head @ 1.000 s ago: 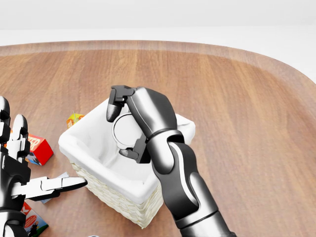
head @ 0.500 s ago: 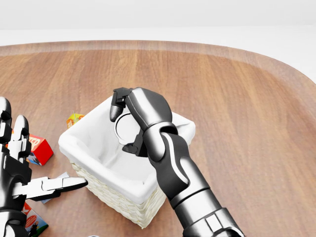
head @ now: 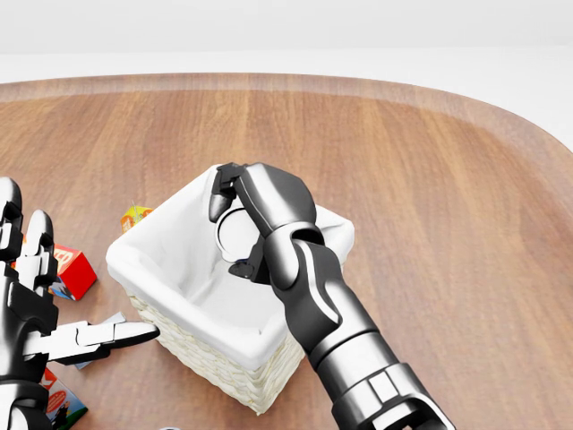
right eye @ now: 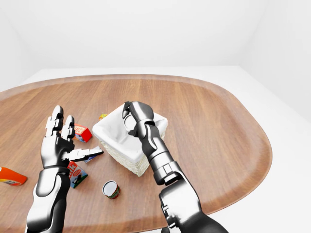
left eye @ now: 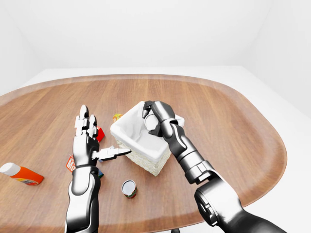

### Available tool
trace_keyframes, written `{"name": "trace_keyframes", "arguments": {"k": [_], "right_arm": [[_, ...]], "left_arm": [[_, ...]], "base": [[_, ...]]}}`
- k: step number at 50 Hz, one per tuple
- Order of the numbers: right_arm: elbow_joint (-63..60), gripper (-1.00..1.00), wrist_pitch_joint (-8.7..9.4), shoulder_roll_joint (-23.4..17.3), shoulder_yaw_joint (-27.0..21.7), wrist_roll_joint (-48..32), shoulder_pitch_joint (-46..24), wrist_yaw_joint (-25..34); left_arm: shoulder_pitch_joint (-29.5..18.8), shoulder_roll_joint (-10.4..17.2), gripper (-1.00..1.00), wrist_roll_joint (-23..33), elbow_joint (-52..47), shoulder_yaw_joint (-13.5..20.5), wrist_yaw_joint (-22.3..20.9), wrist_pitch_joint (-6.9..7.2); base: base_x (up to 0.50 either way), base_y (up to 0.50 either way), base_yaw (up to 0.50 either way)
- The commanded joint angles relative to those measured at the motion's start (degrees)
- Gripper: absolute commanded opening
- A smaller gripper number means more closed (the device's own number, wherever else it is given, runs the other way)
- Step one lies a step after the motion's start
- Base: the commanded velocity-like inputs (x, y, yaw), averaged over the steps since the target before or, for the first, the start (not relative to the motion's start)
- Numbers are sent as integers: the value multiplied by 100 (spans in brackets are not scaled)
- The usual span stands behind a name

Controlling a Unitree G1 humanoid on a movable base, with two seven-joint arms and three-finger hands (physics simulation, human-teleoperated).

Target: Pick up the alphabet soup, and put it in the basket.

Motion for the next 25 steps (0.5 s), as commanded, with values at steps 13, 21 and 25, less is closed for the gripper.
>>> {"name": "trace_keyframes", "arguments": {"k": [13, 21, 25], "right_arm": [[143, 6, 0, 18, -10, 102, -96, -204], [196, 100, 0, 14, -14, 92, -90, -193], [248, 100, 0, 10, -17, 90, -96, -217]], "left_arm": [[-1, 2, 100, -4, -1, 3, 1, 0], [8, -6, 100, 11, -11, -11, 4, 0], [16, -7, 100, 16, -28, -16, 7, 0]], "base": [[0, 0, 0], [0, 0, 0], [0, 0, 0]]}}
